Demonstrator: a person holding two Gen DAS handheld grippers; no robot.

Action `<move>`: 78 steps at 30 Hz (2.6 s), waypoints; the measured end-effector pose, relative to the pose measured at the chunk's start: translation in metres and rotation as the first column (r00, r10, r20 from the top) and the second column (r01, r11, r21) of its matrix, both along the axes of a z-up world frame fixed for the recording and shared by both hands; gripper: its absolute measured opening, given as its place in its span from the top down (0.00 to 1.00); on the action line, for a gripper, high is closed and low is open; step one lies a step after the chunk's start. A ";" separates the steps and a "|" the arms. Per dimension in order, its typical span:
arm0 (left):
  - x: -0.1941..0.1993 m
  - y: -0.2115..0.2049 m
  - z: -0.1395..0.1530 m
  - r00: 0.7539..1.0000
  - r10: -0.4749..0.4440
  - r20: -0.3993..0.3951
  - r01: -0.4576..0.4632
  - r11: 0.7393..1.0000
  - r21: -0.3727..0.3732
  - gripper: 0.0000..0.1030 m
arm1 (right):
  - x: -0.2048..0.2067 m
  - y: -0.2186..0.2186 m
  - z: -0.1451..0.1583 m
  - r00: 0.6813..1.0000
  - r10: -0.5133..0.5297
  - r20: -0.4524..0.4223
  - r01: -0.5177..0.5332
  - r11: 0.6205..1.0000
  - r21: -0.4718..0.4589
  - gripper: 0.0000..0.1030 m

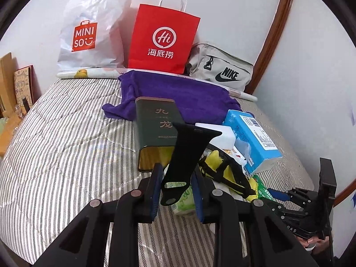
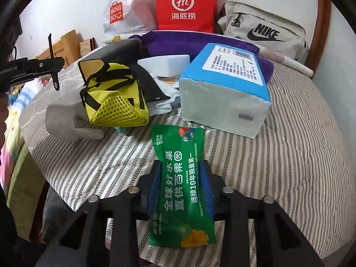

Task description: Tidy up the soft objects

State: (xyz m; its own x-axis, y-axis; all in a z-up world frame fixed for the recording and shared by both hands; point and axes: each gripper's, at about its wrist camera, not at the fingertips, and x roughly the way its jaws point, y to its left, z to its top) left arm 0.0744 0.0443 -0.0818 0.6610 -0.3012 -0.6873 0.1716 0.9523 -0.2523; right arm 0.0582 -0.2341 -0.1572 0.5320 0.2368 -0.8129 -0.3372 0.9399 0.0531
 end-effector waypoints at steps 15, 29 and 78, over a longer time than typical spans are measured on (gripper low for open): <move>-0.001 0.001 0.018 1.000 0.025 0.016 -0.025 0.999 0.026 0.76 | -0.017 -0.016 0.046 0.999 0.010 0.052 -0.013 0.997 0.074 0.77; 0.021 0.008 0.060 0.996 0.056 0.063 -0.059 0.997 0.053 0.76 | 0.006 -0.025 0.115 0.982 0.003 0.190 -0.026 0.993 0.119 0.77; 0.292 0.004 -0.013 0.979 0.013 -0.204 -0.002 0.998 0.056 0.76 | 0.273 -0.021 0.056 0.995 -0.076 0.061 0.074 0.997 0.030 0.77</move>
State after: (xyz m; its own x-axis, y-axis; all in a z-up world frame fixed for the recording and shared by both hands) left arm 0.3664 0.0483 -0.0949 0.5071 -0.2544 -0.8235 0.1145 0.9669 -0.2282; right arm 0.3313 -0.2554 -0.1009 0.5984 0.2167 -0.7713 -0.2696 0.9610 0.0607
